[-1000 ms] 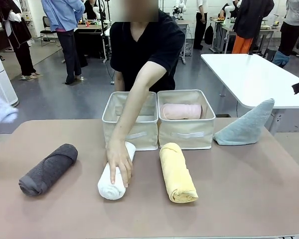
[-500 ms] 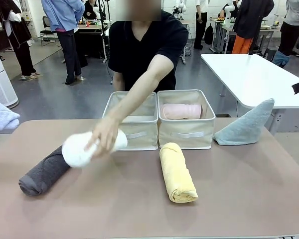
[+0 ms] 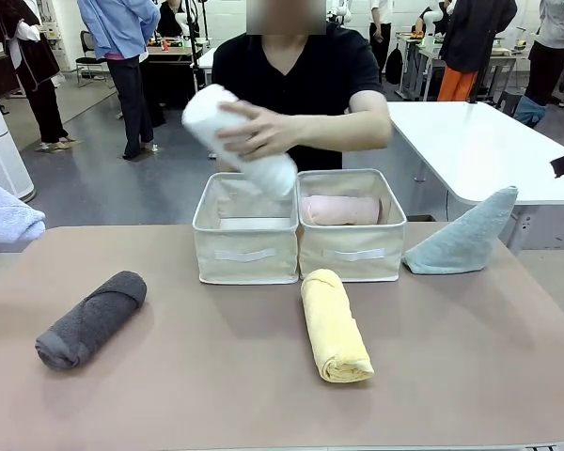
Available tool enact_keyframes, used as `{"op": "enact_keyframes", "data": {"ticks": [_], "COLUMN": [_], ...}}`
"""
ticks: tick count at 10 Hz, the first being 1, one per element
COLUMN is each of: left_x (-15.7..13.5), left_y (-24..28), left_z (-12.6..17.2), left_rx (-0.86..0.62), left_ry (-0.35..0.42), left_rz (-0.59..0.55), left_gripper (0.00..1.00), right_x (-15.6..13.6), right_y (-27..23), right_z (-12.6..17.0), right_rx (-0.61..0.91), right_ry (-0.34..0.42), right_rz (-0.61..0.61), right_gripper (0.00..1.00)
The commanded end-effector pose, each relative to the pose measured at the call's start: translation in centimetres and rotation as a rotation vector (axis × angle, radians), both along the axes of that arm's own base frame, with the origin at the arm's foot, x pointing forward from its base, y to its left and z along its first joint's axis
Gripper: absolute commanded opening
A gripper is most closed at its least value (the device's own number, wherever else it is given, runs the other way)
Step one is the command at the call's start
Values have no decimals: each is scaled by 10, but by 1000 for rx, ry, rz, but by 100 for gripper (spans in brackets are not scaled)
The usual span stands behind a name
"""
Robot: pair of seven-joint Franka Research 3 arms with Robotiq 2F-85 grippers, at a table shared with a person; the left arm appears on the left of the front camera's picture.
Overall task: Sort the towels based on their folding style.
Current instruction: Pick up one triangle-folded towel and place it in the left Fabric basket.
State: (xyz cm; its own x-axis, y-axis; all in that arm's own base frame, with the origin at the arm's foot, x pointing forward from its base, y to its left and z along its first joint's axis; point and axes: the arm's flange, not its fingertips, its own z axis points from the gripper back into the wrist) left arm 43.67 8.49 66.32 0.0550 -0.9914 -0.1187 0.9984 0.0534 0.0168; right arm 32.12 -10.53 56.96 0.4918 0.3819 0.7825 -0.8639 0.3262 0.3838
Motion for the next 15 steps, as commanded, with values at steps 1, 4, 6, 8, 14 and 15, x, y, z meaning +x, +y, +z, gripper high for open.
{"op": "enact_keyframes", "data": {"ticks": [1, 4, 6, 8, 14, 15], "left_x": [0, 36, 83, 120, 164, 159], "left_y": [-7, -67, -123, -189, -290, -273], "left_z": [0, 44, 76, 80, 35, 32], "left_rx": [15, 17, 0, -26, -156, -93], "left_ry": [-23, -132, -162, -121, -67, -3], "left_rz": [12, 19, 24, -49, -16, -51], "left_gripper": [17, 17, 17, 17, 17, 17], "right_x": [0, 0, 0, 0, 0, 0], "right_y": [0, 0, 0, 0, 0, 0], "right_z": [0, 0, 0, 0, 0, 0], "right_rx": [9, 9, 9, 9, 9, 9], "right_ry": [-5, -5, -5, -5, -5, -5], "right_rz": [7, 7, 7, 7, 7, 7], "right_gripper": [100, 100, 100, 100, 100, 100]}}
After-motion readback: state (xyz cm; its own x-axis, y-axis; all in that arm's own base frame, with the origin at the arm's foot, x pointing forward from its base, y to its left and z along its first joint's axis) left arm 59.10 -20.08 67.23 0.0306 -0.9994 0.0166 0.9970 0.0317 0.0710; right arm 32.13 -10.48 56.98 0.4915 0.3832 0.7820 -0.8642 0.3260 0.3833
